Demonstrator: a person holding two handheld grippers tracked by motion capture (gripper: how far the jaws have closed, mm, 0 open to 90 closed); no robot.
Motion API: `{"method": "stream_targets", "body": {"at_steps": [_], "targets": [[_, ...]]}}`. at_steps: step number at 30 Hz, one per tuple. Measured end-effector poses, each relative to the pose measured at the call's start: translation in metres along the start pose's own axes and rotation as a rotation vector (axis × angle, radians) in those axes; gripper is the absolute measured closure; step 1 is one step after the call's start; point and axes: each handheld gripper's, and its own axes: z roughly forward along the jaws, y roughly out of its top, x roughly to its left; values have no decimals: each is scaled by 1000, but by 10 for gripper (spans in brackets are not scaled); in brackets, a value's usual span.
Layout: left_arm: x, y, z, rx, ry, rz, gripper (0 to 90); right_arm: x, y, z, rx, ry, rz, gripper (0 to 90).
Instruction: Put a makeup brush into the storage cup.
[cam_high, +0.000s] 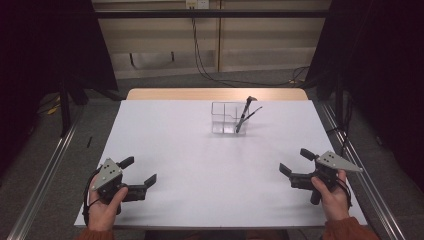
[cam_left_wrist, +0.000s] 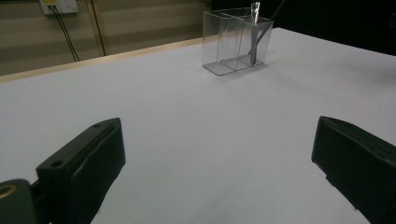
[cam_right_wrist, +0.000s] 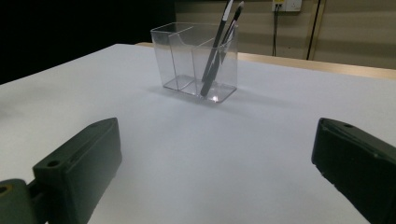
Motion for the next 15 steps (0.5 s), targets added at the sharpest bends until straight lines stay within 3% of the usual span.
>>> {"method": "stream_targets", "body": {"at_steps": [4,7,15], "targets": [[-1,1,-2,3,11,1,28,1,-3,-5,3,-9,-3,9],[-2,1,-4,-8,9,-7,21,2,-7,-11,-3,-6,25,6],[1,0,-2,2,7,-20,21,7,-10,-6,21,5,-18,8]]}}
